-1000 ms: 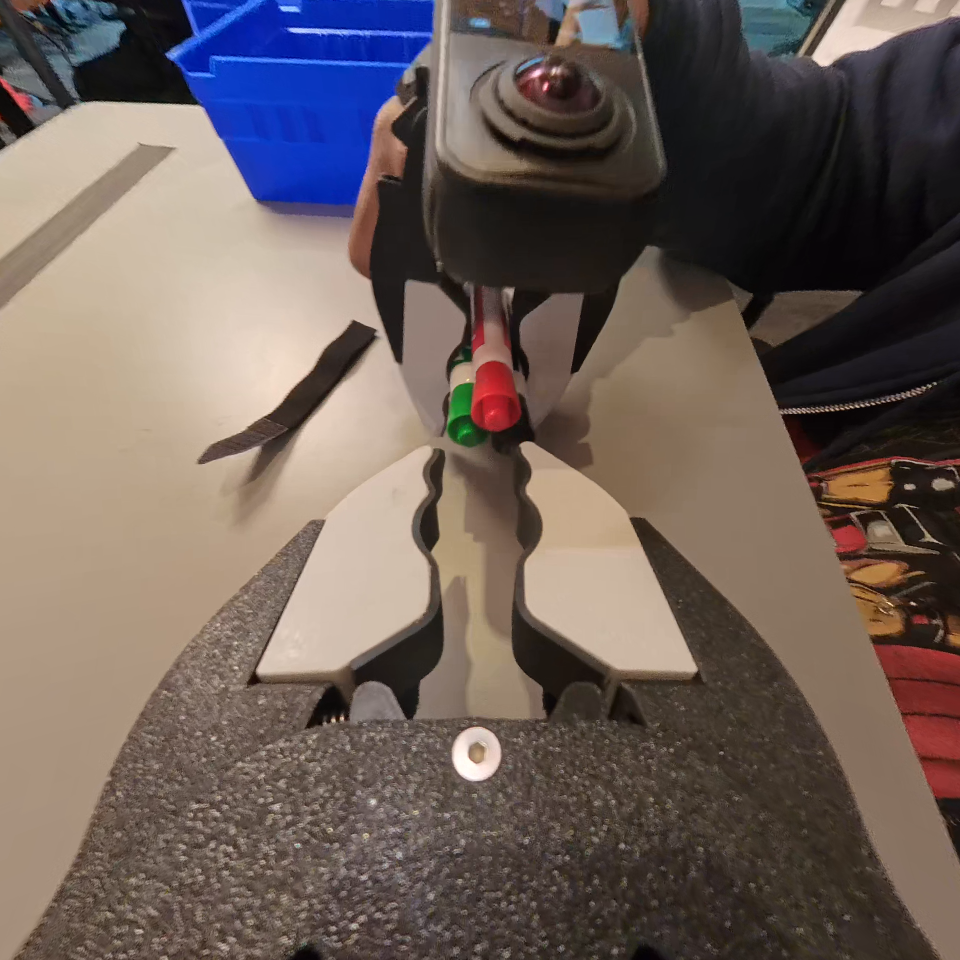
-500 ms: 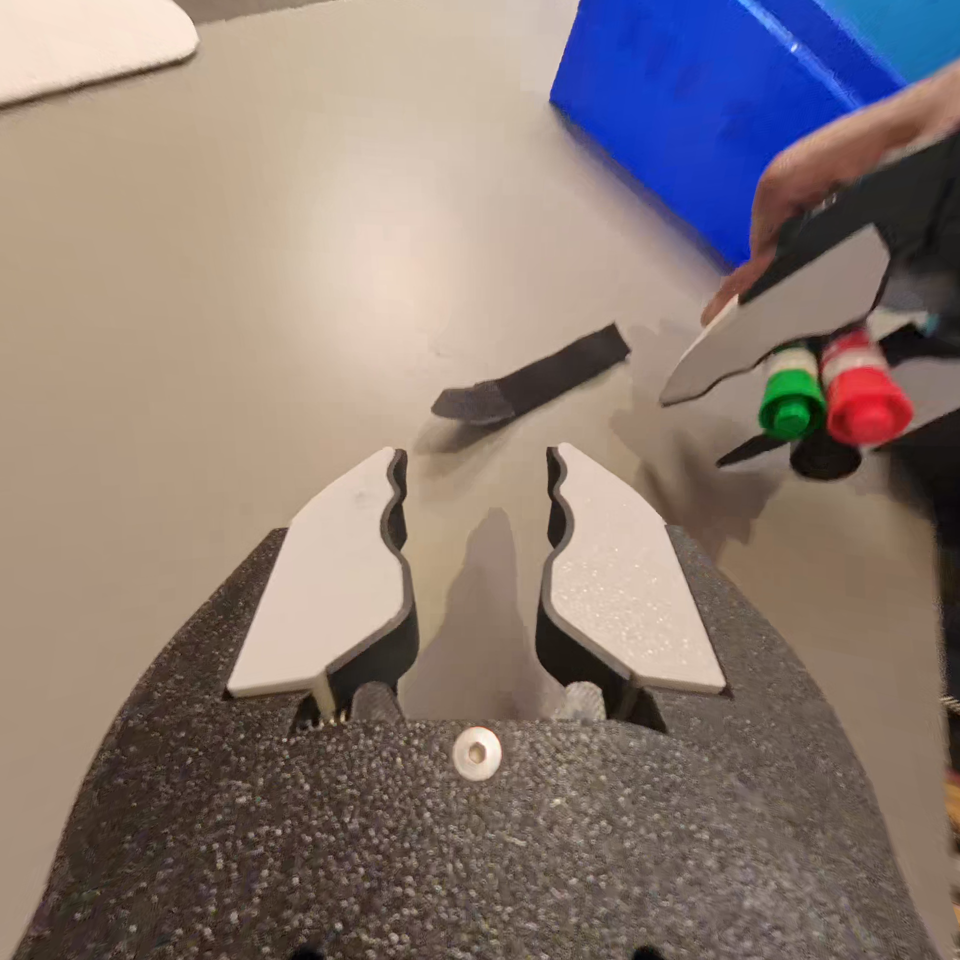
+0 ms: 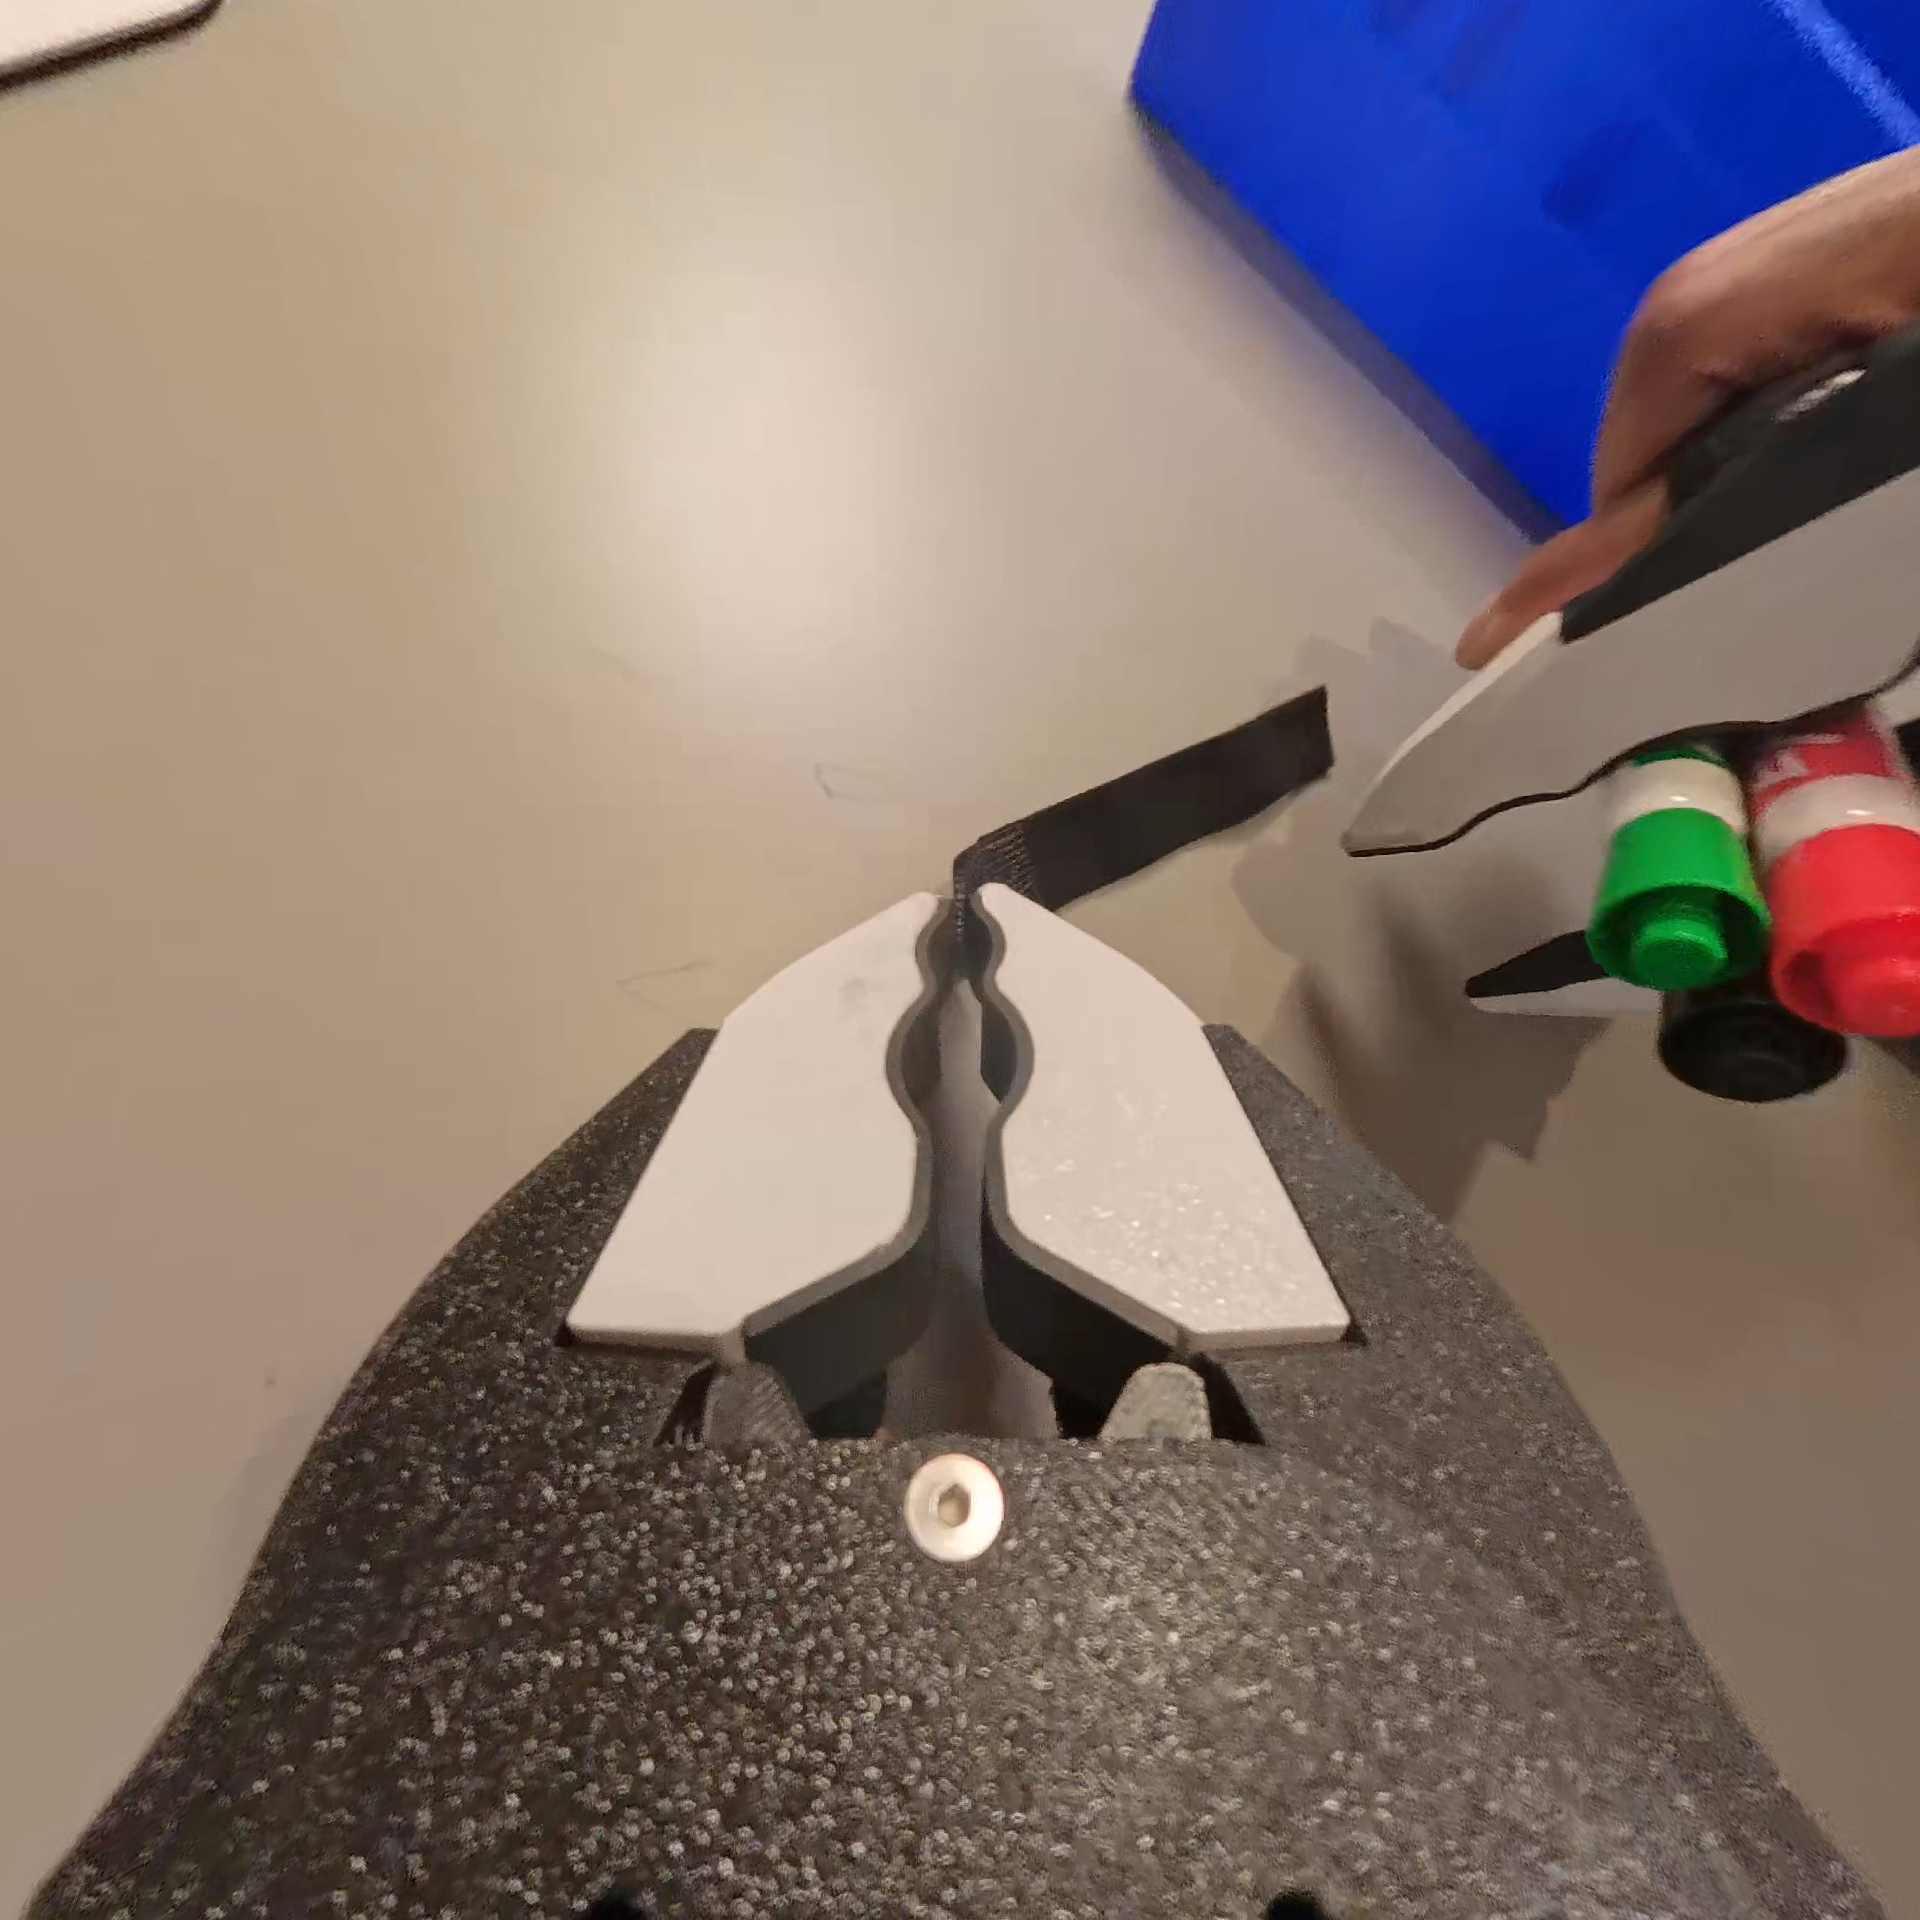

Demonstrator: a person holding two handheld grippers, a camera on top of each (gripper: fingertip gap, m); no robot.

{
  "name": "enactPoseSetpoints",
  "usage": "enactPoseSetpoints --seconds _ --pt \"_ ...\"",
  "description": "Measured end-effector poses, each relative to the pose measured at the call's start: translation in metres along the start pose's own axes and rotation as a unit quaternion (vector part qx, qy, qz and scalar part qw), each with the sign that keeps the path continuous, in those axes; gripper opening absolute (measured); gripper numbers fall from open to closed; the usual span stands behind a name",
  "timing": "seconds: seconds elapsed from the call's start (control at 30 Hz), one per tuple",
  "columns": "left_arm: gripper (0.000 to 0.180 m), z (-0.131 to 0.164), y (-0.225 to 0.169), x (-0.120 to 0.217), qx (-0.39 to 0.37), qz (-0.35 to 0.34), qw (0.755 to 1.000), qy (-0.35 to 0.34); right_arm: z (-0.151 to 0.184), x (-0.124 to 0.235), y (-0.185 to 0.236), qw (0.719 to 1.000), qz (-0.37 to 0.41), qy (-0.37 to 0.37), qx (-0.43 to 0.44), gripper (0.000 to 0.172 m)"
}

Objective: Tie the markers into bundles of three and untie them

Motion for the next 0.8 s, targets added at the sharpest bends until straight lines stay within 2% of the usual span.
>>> enactPoseSetpoints --seconds 0.03,0.2,0.33,0.5,0.63,0.8 --pt "0.002 -0.002 -0.003 0.002 -0.009 0.006 1.0 -0.013 0.0 0.0 0.0 1.0 0.001 -0.001 0.0 0.042" --pt "0.002 -0.009 -0.013 0.026 -0.077 -0.006 0.992 -0.096 -0.002 -0.001 0.002 1.0 -0.002 -0.005 0.001 0.042" --pt "0.002 -0.015 -0.037 0.054 -0.175 -0.04 0.972 -0.152 -0.003 -0.004 0.003 1.0 -0.006 -0.005 0.003 0.042" --pt "0.002 -0.017 -0.084 0.075 -0.33 -0.09 0.919 -0.197 -0.005 -0.008 0.005 1.0 -0.008 0.0 0.005 0.042" --pt "0.002 -0.005 -0.113 0.073 -0.441 -0.121 0.872 -0.178 -0.005 -0.01 0.005 1.0 -0.007 0.003 0.005 0.043" --pt "0.002 0.011 -0.139 0.07 -0.542 -0.139 0.814 -0.157 -0.005 -0.012 0.004 1.0 -0.007 0.007 0.004 0.042"
Point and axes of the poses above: each gripper's, where its closed fingertips meet, x back along the fingers, z out of its underside, y = z × x across the jaws, the point moved 6 cm from there along x, back along the fingers, and after that the axes turned 7 degrees about -y, right-handed, at the moved point
